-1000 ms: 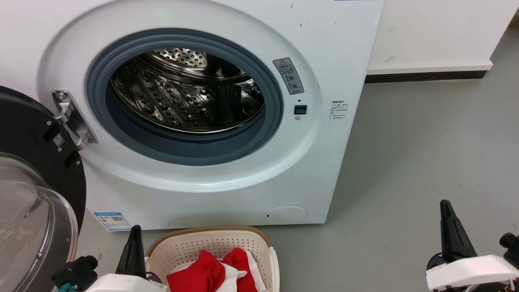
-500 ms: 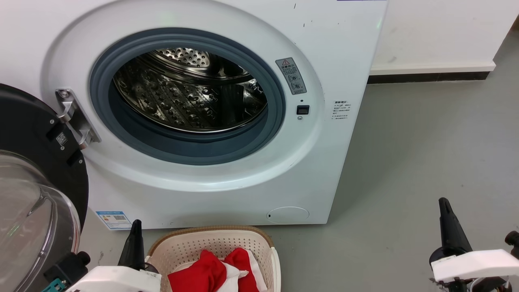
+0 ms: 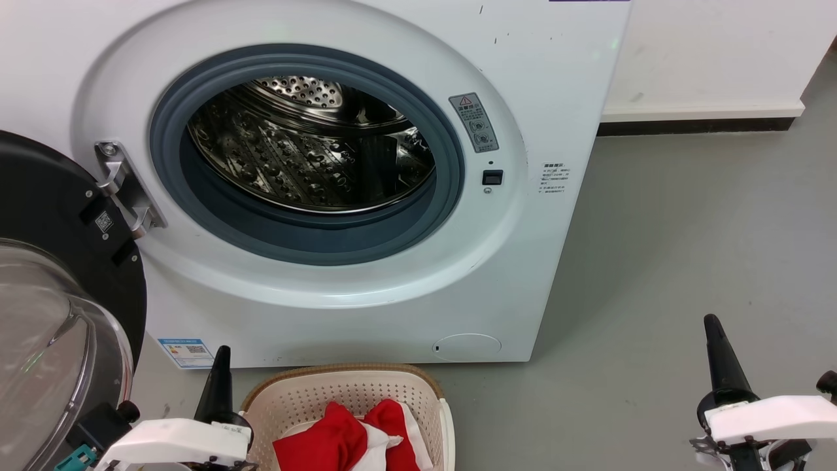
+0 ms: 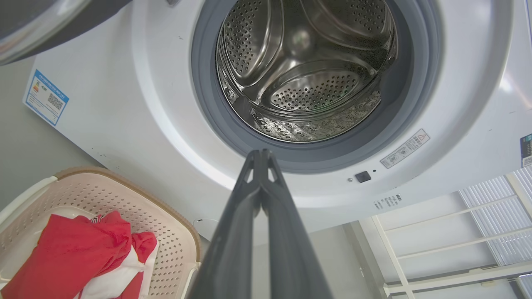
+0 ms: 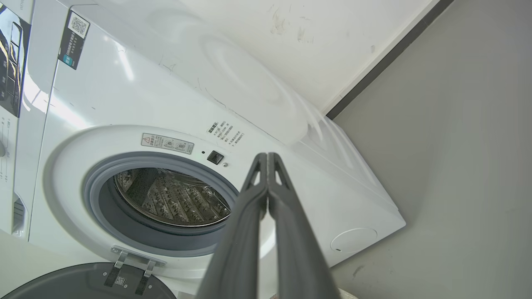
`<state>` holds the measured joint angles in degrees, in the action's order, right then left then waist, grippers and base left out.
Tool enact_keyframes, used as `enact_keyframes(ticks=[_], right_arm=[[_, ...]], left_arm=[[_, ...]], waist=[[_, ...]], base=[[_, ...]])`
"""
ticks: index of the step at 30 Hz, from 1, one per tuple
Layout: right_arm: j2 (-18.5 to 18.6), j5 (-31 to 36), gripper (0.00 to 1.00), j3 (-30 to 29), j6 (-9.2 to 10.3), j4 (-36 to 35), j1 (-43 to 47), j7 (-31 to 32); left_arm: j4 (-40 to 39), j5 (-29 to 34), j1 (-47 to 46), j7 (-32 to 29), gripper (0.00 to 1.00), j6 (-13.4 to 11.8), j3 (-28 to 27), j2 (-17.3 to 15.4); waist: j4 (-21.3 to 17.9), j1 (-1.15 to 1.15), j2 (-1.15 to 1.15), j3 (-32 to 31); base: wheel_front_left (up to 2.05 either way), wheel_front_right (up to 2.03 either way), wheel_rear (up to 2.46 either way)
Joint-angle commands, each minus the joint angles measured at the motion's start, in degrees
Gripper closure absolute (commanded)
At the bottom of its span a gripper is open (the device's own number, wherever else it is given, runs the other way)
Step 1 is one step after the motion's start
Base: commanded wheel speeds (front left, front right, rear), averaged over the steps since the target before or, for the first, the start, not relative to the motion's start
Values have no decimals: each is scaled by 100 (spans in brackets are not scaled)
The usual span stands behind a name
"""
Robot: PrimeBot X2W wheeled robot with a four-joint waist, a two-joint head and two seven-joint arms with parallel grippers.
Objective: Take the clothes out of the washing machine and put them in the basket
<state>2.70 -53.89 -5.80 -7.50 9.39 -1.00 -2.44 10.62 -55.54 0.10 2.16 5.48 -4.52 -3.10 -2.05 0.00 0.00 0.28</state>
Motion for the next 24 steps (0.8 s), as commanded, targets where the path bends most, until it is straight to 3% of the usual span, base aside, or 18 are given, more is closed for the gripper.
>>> enact_keyframes(ticks=[1, 24], right_arm=[[39, -195, 100, -13, 0, -17, -148, 38], [43, -1629, 100, -32, 0, 173, -311, 373]], left_arm=[[-31, -178, -143, -40, 100, 21, -35, -9], [117, -1549, -353, -369, 100, 102, -103, 4]], waist=[[5, 0, 0, 0], [70, 0, 0, -3]], base=[[0, 0, 0], [0, 0, 0]])
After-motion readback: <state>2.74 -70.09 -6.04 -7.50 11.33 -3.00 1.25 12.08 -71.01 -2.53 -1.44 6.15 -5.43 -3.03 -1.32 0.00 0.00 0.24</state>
